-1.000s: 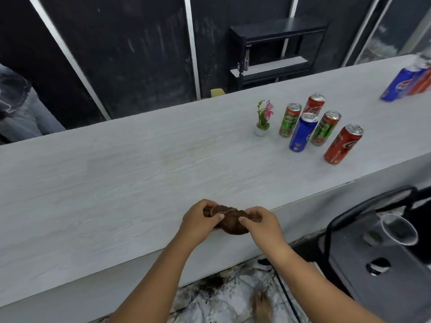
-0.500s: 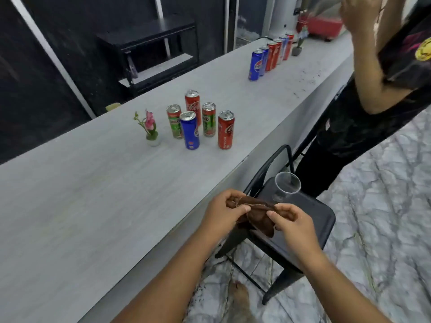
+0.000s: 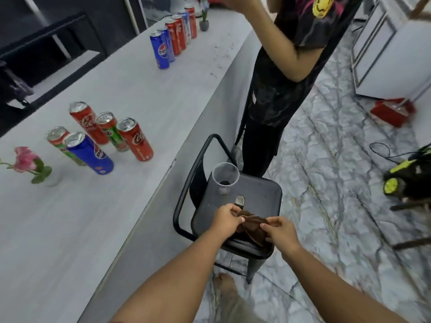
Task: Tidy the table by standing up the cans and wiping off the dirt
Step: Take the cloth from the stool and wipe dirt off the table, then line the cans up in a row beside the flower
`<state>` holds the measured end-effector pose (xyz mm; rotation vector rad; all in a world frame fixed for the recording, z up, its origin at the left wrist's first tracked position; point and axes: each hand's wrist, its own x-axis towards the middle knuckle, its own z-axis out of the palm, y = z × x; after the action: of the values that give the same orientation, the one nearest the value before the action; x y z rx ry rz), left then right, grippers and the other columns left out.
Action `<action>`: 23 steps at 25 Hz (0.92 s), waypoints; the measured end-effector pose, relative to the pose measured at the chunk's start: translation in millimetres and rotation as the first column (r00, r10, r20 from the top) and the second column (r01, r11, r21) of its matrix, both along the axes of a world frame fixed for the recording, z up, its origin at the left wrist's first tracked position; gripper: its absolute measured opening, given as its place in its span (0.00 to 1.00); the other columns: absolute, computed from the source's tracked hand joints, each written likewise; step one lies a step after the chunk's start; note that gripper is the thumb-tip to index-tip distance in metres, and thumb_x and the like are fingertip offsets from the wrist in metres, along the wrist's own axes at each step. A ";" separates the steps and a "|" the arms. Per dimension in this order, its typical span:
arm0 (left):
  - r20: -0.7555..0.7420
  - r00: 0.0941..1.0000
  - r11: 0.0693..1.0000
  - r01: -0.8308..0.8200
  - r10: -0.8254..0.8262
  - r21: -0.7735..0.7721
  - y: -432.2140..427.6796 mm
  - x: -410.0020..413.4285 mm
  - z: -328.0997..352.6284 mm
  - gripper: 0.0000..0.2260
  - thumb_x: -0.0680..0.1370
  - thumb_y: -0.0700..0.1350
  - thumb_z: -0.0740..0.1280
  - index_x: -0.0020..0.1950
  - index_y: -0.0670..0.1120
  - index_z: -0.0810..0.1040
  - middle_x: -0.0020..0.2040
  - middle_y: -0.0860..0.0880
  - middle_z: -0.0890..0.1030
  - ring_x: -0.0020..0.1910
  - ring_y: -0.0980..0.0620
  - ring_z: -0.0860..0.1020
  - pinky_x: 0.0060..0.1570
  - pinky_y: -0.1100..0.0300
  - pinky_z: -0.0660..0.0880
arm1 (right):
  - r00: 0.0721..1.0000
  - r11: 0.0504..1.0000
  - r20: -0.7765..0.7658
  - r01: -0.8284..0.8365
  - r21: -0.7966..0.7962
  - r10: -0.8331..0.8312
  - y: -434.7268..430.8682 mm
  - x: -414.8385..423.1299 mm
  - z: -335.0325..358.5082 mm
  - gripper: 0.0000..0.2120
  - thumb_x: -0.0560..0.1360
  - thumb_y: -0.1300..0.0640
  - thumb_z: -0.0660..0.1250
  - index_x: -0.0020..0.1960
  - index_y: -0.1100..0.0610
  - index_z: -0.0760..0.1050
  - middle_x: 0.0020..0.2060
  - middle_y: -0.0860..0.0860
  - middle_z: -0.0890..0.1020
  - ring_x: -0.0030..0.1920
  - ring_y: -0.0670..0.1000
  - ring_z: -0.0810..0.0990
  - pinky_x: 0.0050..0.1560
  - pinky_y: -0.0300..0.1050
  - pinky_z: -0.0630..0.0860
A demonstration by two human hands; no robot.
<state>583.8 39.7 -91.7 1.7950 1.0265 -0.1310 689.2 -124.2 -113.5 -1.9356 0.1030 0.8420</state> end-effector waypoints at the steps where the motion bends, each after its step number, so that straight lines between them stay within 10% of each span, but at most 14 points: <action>1: -0.025 1.000 1.000 0.011 -0.011 0.003 -1.4 1.3 -4.9 0.13 0.79 0.41 0.77 0.63 0.43 0.84 0.50 0.48 0.83 0.52 0.49 0.81 0.54 0.59 0.75 | 1.000 1.000 -0.008 -0.015 -0.021 0.015 -0.9 1.1 -6.9 0.06 0.77 0.68 0.76 0.52 0.63 0.81 0.52 0.64 0.86 0.45 0.57 0.85 0.37 0.46 0.81; 6: 0.129 0.991 0.994 -0.033 0.020 0.104 7.6 9.4 22.4 0.20 0.82 0.45 0.74 0.73 0.53 0.79 0.70 0.53 0.81 0.69 0.52 0.79 0.68 0.54 0.78 | 0.939 0.974 0.260 -0.207 -0.095 0.225 12.7 11.5 7.3 0.09 0.77 0.57 0.78 0.54 0.49 0.81 0.53 0.48 0.85 0.57 0.53 0.84 0.53 0.49 0.79; 12: 0.402 0.899 0.925 -0.291 0.176 0.244 83.1 -15.8 98.2 0.15 0.82 0.46 0.73 0.68 0.55 0.81 0.62 0.58 0.80 0.61 0.60 0.80 0.65 0.56 0.79 | 0.791 0.852 0.452 -0.511 0.115 0.413 122.8 0.5 98.1 0.07 0.79 0.51 0.77 0.53 0.41 0.82 0.51 0.36 0.85 0.54 0.33 0.81 0.52 0.35 0.75; 20: 0.382 0.809 0.725 -0.577 0.446 0.376 185.6 -118.5 119.7 0.15 0.81 0.47 0.75 0.67 0.56 0.81 0.63 0.59 0.81 0.63 0.59 0.80 0.65 0.57 0.79 | 0.661 0.692 0.521 -0.701 0.173 0.540 272.4 -23.1 146.0 0.13 0.76 0.48 0.79 0.58 0.41 0.81 0.56 0.39 0.85 0.60 0.42 0.81 0.57 0.43 0.78; 23: 0.406 0.651 0.584 -0.757 0.642 0.293 212.0 -154.5 111.7 0.16 0.80 0.47 0.78 0.64 0.56 0.78 0.63 0.57 0.81 0.60 0.58 0.80 0.59 0.59 0.80 | 0.617 0.631 0.519 -0.755 0.178 0.592 322.4 -37.7 148.0 0.25 0.73 0.48 0.82 0.67 0.44 0.77 0.59 0.40 0.82 0.61 0.42 0.80 0.56 0.41 0.76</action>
<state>429.3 251.7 20.0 1.5699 1.5942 0.8942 651.4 198.2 34.4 -1.7073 -1.0810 0.8194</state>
